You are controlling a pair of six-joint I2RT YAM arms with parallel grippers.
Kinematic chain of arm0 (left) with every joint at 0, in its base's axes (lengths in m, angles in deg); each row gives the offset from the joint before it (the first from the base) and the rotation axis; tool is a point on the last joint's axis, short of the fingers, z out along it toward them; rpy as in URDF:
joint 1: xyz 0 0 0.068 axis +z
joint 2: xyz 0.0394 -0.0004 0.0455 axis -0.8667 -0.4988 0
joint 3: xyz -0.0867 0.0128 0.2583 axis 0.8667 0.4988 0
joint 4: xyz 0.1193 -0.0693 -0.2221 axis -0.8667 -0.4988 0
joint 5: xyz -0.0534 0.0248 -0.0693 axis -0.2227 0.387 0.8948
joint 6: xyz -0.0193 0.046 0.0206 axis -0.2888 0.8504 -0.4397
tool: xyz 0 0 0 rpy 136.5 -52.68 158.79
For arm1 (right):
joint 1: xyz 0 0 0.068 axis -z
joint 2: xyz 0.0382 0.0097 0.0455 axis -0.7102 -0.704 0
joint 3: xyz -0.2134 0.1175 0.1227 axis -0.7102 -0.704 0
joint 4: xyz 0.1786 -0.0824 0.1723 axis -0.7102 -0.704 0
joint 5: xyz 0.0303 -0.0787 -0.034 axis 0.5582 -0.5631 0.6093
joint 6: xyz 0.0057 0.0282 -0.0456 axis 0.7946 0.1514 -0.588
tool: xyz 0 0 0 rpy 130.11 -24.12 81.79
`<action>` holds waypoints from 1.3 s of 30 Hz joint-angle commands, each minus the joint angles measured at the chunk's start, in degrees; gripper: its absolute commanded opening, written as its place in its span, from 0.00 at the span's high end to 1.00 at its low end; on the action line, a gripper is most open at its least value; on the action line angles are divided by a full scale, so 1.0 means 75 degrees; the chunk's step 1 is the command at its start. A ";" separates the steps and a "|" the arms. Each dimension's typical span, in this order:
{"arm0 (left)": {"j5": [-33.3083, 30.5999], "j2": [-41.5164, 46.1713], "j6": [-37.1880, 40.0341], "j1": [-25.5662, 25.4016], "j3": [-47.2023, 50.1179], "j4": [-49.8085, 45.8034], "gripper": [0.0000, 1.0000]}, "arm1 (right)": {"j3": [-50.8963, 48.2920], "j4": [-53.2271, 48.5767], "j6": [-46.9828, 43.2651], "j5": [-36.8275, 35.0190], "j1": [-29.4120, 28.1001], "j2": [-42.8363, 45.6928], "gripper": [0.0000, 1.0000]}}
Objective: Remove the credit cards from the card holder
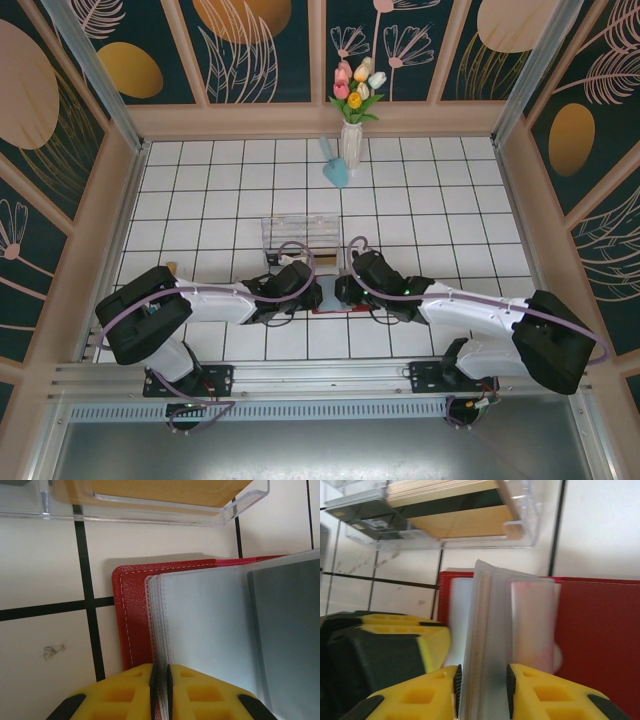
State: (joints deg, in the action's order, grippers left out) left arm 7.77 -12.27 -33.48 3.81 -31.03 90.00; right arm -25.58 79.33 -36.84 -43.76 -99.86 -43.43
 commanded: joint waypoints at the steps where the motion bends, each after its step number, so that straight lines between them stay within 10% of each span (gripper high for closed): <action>1: 0.0054 -0.0089 -0.0103 -0.0012 0.0142 -0.0044 0.82 | 0.0473 -0.0275 0.0044 -0.0305 -0.0172 -0.0169 0.67; 19: 0.0121 -0.0135 -0.0065 -0.0021 0.0134 0.0086 0.81 | 0.0874 -0.0470 -0.0304 -0.0652 -0.0348 -0.1011 0.46; 39: -0.0386 0.1015 0.0095 -0.0018 0.0052 -0.0613 0.83 | 0.0755 -0.0822 -0.0312 -0.1302 -0.0208 -0.1664 0.57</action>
State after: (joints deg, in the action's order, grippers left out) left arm 4.87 -3.96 -33.42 3.81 -30.66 85.79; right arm -19.06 75.14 -38.48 -50.91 -101.85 -54.95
